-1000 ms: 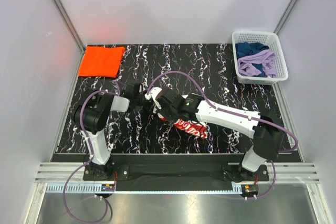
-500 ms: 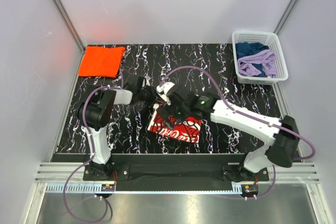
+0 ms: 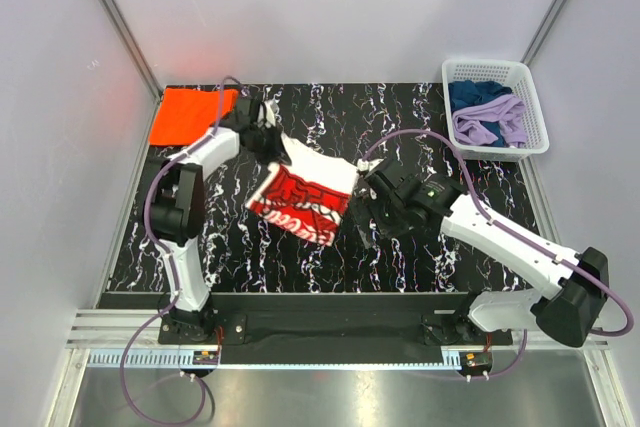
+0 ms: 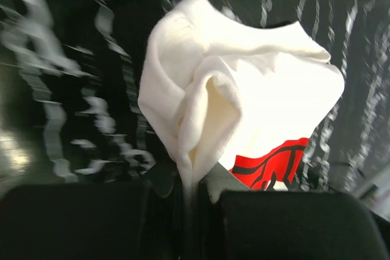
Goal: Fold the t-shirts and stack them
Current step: Neatly place the folded tshirt to the corner
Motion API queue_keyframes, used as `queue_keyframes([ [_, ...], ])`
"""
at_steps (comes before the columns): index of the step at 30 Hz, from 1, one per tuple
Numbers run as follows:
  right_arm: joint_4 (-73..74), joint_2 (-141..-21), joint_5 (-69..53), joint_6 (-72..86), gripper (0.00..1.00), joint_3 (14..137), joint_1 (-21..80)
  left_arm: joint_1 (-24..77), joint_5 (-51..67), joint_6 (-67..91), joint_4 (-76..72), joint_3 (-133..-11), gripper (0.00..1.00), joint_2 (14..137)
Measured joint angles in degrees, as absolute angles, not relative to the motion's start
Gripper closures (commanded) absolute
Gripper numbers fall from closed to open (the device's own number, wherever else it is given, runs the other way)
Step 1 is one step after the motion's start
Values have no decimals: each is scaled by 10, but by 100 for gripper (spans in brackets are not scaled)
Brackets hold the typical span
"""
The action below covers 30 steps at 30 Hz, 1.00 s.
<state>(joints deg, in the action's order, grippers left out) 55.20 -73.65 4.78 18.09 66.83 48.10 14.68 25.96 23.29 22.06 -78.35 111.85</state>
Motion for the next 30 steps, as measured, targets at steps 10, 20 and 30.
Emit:
queue_keyframes([
  [10,566,-735,43,194,0,651,444,73,136,102,371,-1056,100,1181],
  [20,567,-797,7,196,0,674,345,51,65,18,439,-1197,100,1258],
  [30,564,-886,-18,193,0,735,322,11,43,-19,412,-1271,100,1263],
])
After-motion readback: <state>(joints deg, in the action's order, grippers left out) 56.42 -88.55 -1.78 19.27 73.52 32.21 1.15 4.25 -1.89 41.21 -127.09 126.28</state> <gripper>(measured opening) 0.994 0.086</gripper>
